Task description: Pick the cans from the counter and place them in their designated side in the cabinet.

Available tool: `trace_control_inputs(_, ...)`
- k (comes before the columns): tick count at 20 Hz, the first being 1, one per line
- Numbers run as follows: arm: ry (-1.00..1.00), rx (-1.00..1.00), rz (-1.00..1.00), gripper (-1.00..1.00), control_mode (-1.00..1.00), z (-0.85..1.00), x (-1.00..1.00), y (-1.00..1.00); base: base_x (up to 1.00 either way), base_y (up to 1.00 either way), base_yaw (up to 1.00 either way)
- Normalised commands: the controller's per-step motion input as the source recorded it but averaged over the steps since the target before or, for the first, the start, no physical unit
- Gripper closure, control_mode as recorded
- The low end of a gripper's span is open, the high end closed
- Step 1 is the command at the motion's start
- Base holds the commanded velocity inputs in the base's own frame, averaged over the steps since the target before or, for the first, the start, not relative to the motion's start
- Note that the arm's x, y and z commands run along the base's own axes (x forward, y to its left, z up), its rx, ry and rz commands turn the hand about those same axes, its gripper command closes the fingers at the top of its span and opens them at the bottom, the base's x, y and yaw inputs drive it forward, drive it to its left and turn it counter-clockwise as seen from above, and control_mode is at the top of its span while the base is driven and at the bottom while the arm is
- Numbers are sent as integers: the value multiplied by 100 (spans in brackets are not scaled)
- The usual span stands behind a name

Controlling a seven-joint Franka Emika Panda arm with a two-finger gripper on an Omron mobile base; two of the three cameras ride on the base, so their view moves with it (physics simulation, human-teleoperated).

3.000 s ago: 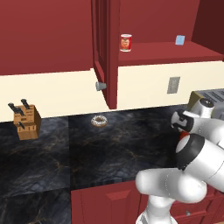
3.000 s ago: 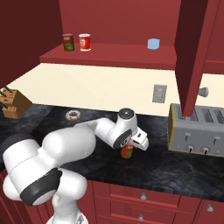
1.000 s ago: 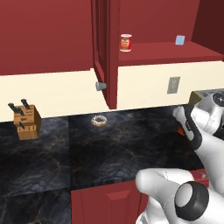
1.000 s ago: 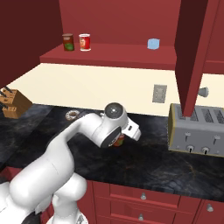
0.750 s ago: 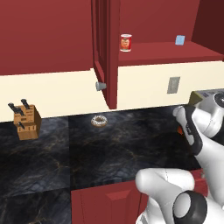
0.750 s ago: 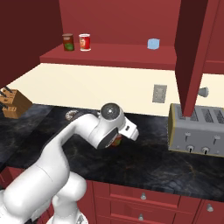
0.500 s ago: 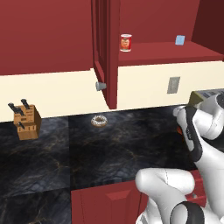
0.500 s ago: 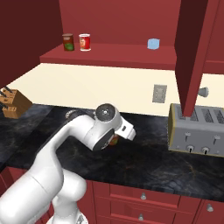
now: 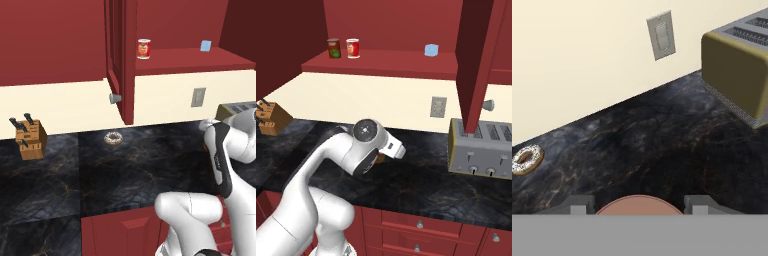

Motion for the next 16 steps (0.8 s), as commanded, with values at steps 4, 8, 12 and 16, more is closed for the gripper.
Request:
trace_control_inputs(4,-3,0,0,100,-100,32,-23,8,0,0,0)
trace_control_inputs(8,0,0,1,100,-100,26,-27,7,0,0,0)
trace_control_inputs(12,0,0,1,100,-100,24,-28,7,0,0,0)
trace_control_inputs(16,0,0,0,100,-100,21,-28,10,0,0,0)
